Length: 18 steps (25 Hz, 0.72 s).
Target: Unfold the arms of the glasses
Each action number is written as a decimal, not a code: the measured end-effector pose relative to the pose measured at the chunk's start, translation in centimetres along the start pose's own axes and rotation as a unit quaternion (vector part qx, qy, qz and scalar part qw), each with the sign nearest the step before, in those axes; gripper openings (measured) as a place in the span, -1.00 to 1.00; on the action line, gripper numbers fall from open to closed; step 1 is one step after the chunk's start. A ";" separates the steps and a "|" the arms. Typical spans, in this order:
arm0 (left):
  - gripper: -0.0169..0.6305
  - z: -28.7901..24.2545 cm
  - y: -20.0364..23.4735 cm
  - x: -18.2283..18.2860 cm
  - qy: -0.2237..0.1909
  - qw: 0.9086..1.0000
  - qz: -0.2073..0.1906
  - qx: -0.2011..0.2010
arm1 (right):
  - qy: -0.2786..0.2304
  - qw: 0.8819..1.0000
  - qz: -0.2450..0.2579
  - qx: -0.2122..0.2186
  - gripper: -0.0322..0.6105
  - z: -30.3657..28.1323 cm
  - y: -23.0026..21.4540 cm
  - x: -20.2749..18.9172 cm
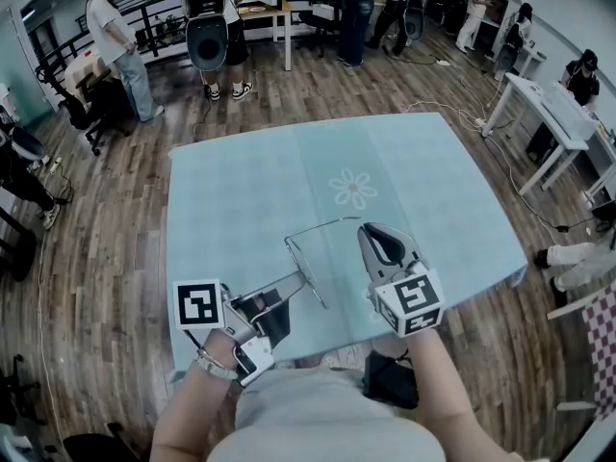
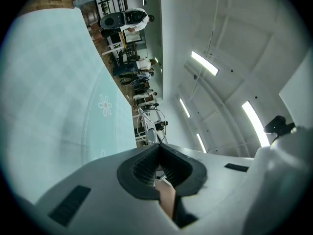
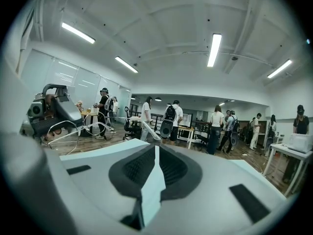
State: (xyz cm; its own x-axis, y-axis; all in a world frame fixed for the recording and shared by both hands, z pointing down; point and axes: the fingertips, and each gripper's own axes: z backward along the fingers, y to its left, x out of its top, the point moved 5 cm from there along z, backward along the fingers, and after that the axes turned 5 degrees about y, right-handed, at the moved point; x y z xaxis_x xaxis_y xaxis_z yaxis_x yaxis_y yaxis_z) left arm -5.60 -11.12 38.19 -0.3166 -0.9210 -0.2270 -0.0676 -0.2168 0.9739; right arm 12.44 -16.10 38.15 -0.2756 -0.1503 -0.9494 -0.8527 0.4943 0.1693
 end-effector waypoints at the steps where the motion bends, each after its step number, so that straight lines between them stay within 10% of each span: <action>1: -0.91 0.1 0.0 0.1 0.001 1.000 0.000 -0.002 | -0.001 1.000 0.000 0.002 -0.84 0.0 0.1 0.0; 18: -0.91 0.8 -1.7 -0.2 0.082 0.996 0.024 -0.028 | -0.050 0.992 0.035 0.112 -0.74 0.4 3.5 -0.9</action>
State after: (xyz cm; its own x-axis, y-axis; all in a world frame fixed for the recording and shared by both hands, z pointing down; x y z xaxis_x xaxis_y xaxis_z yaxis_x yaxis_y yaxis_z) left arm -6.15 -10.29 36.54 -0.1586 -0.9702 -0.1831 -0.0020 -0.1852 0.9827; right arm 9.85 -13.87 39.50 -0.2755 -0.0280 -0.9609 -0.7094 0.6805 0.1835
